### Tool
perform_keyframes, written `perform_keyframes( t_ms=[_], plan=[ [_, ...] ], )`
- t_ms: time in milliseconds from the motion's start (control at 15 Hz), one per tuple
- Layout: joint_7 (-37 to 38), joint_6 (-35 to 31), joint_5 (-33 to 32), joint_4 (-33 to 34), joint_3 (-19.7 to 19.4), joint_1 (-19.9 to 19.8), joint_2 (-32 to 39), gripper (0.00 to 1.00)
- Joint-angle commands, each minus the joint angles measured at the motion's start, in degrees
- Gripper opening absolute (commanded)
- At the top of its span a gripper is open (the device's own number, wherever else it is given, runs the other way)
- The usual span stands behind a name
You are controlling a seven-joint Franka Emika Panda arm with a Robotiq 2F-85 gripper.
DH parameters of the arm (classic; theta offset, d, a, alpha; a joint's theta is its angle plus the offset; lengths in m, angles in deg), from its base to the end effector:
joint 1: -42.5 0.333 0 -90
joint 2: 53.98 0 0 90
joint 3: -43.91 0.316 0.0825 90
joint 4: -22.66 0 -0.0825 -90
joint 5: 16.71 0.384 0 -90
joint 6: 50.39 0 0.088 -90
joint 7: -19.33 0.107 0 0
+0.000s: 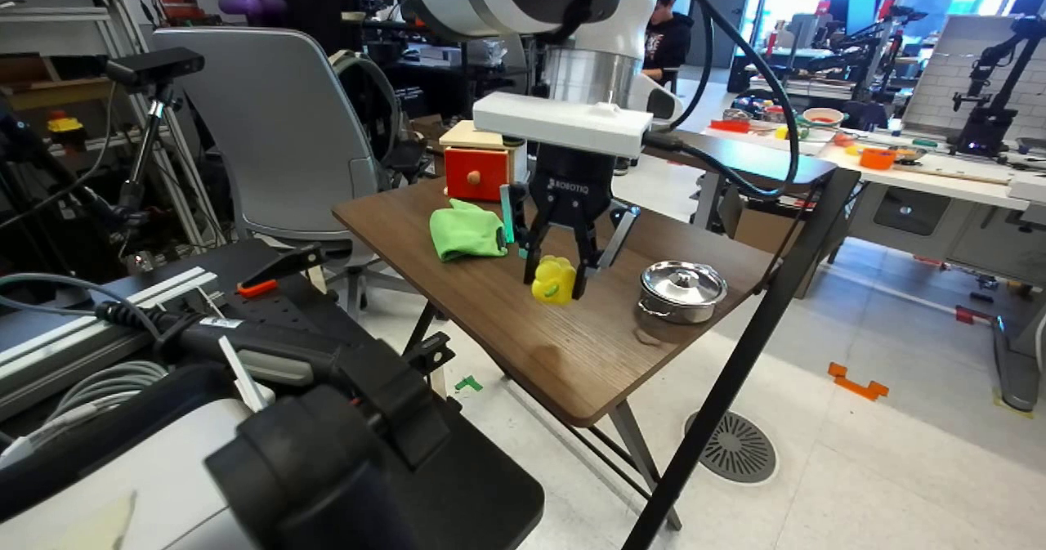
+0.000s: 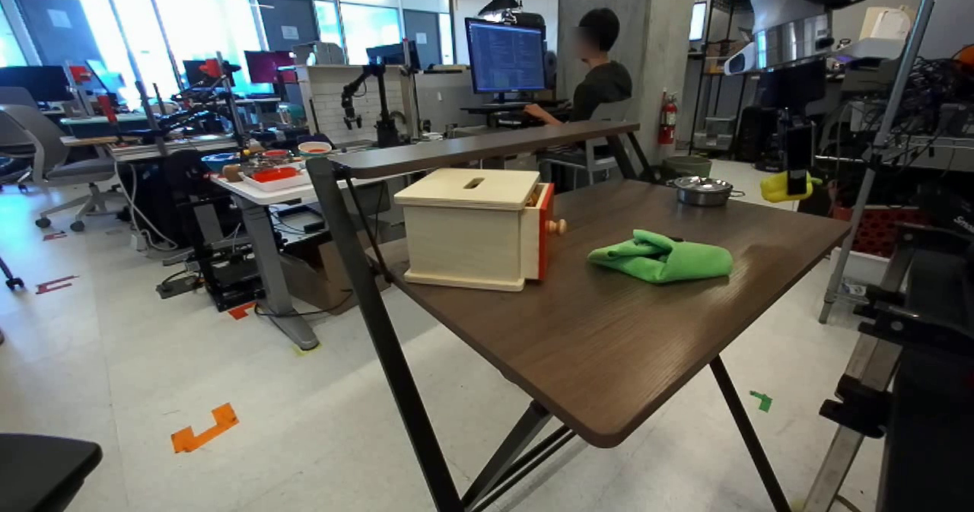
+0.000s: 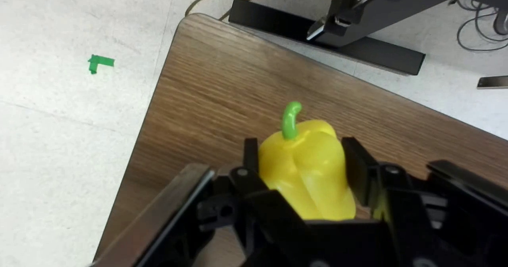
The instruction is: Move the yellow bell pepper
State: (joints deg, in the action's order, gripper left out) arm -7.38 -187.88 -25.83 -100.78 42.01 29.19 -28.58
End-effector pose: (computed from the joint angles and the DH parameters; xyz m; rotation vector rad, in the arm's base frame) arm 0.5252 -0.1445 0.1751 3.0481 0.5086 -0.3481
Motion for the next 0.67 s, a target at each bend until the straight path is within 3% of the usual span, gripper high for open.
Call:
perform_keyframes(
  t_ms=[0,333,400,467,600],
  plan=[
    [-0.8,-1.3,1.5,1.6,-0.5,-0.9,3.5,0.29],
    [0.8,-0.8,0.7,3.9,-1.8,-1.0,7.4,0.29],
    [0.7,-0.6,0.9,4.3,-1.8,-1.1,7.9,0.41],
    [0.9,-0.2,0.7,4.4,-1.9,-1.0,7.8,0.79],
    [1.2,-0.6,0.5,4.2,-2.2,-0.9,7.2,0.87]
  ],
)
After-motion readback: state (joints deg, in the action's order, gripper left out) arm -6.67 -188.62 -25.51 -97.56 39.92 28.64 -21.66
